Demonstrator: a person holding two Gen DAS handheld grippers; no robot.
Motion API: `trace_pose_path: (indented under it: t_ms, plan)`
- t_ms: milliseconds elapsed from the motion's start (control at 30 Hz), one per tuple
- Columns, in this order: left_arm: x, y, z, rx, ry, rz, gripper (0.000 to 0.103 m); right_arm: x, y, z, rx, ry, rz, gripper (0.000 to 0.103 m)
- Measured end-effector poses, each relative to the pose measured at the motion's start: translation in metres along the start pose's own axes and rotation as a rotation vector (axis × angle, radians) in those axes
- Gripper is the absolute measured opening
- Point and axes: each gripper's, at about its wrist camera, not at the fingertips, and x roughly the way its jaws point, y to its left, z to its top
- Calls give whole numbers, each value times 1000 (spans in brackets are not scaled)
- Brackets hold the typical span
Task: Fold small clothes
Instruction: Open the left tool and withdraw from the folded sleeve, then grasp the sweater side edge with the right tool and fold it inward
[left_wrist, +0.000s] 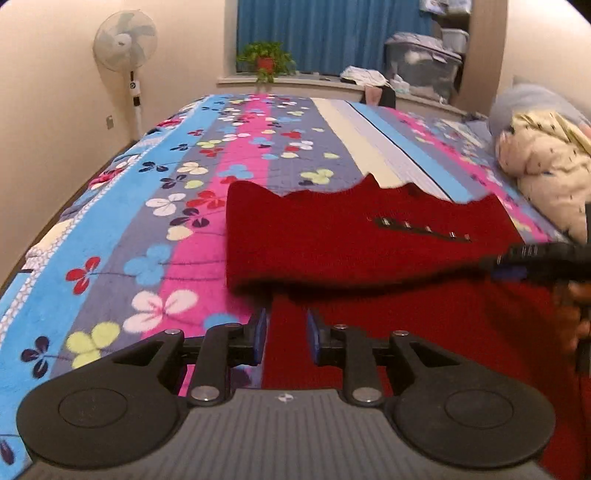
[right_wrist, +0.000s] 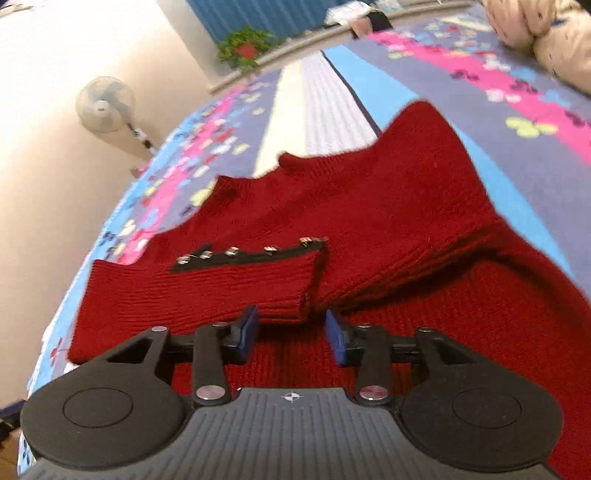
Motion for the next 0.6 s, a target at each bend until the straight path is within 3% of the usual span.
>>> trace_pose_path:
  t_ms: [133,200,267,333,600]
  plan:
    - [13,3,3,-40,24,6,26,5,5,1,1,-17,5,45]
    - [16,0,3,-15,20,12,26,1,8,3,-9,-30,7,37]
    - [17,-5,4,-4,16,15,26,-3,13,5,-36,-41,-4,21]
    - [18,-9,2,-10,15,15,26,-9,17,8,-64,-55,-11,11]
    - [26,-13,3,4,20,20,26,-18,18,15,-48,-15,14,10]
